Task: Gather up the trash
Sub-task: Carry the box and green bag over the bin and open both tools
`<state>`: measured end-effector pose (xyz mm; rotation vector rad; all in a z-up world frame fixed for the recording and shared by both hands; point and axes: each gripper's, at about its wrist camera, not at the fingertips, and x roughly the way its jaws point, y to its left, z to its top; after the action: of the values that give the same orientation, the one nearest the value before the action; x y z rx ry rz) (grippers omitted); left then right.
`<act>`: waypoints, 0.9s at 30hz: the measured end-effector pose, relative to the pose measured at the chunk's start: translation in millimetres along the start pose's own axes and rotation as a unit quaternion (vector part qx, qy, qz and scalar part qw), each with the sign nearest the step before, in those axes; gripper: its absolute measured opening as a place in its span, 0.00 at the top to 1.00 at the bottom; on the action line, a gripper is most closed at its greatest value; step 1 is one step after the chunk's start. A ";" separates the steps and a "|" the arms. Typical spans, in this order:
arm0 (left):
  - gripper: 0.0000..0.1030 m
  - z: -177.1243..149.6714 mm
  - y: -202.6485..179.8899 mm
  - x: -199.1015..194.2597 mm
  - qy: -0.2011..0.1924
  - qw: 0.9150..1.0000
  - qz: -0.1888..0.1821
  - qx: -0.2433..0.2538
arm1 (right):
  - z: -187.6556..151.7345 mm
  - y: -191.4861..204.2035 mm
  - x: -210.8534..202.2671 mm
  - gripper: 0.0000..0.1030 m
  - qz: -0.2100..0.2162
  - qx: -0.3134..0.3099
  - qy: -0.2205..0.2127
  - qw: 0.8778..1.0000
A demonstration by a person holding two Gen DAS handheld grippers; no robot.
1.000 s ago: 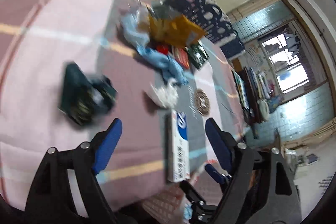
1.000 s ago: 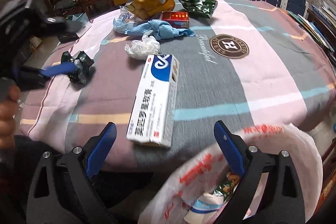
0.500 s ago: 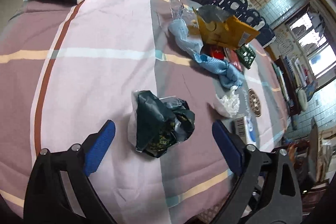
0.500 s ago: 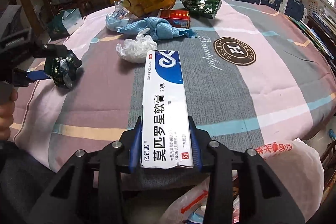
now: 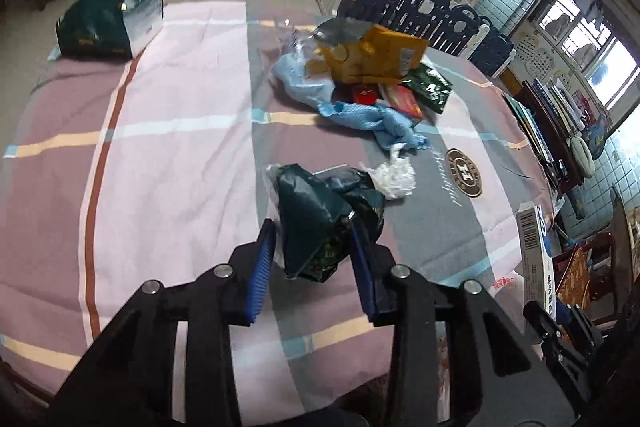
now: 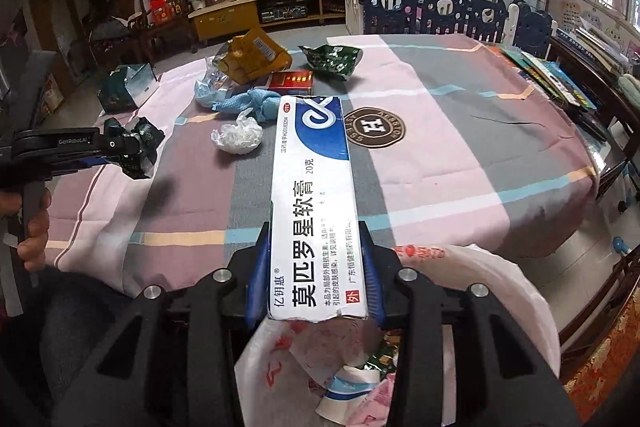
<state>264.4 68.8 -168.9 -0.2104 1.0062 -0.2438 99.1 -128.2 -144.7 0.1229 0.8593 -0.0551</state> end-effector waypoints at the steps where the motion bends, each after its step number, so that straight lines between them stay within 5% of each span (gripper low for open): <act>1: 0.63 -4.6 -13.5 -14.1 -0.015 1.000 0.010 0.016 | -1.7 -5.3 -12.6 0.60 -0.004 -0.004 -0.005 1.000; 9: 0.63 -41.8 -102.1 -93.5 -0.080 0.993 0.016 0.083 | -17.8 -41.8 -88.7 0.60 -0.055 -0.040 -0.032 0.997; 16: 0.63 -82.8 -164.2 -104.3 -0.030 0.993 -0.040 0.107 | -43.6 -83.1 -125.4 0.60 -0.060 -0.008 -0.027 0.998; 27: 0.63 -109.9 -210.1 -109.9 -0.019 0.986 -0.038 0.160 | -73.4 -104.1 -116.5 0.60 -0.033 0.030 0.007 0.999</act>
<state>92.4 -105.5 -77.5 0.0383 0.9074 -0.4644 -42.3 -222.1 -112.7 0.1506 0.8764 -0.1423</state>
